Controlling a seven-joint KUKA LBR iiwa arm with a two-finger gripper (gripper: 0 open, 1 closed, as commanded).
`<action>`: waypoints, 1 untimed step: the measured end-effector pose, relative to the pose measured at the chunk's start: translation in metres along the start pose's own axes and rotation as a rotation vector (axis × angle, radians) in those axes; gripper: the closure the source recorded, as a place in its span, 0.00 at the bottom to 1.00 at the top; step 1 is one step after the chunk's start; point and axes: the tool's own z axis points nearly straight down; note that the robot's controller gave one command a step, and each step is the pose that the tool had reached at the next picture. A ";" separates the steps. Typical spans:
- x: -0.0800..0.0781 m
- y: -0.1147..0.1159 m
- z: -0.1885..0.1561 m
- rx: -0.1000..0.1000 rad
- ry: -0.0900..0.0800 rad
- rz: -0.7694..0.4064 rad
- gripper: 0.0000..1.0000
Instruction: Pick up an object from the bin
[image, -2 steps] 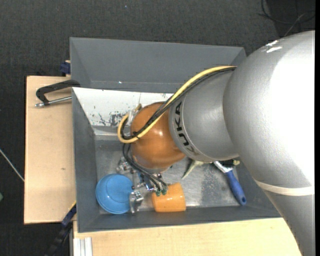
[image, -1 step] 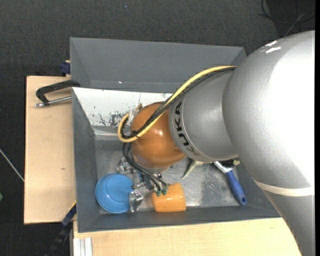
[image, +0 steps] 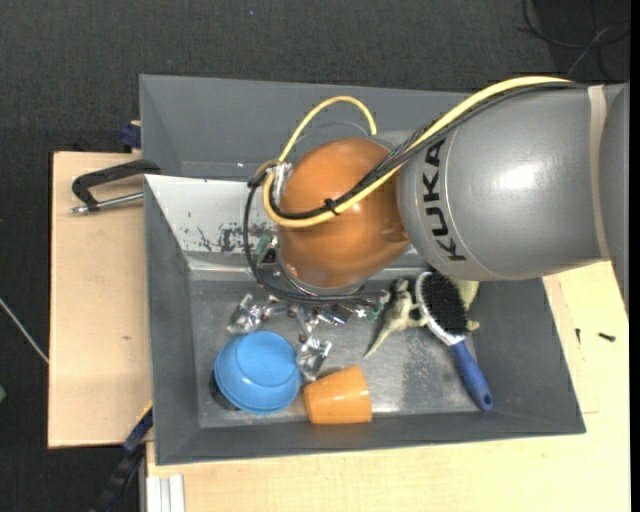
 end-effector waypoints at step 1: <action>-0.006 -0.001 -0.062 0.000 -0.001 0.024 1.00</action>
Offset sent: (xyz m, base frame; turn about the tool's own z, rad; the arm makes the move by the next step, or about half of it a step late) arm 0.0030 0.0024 0.0578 0.0231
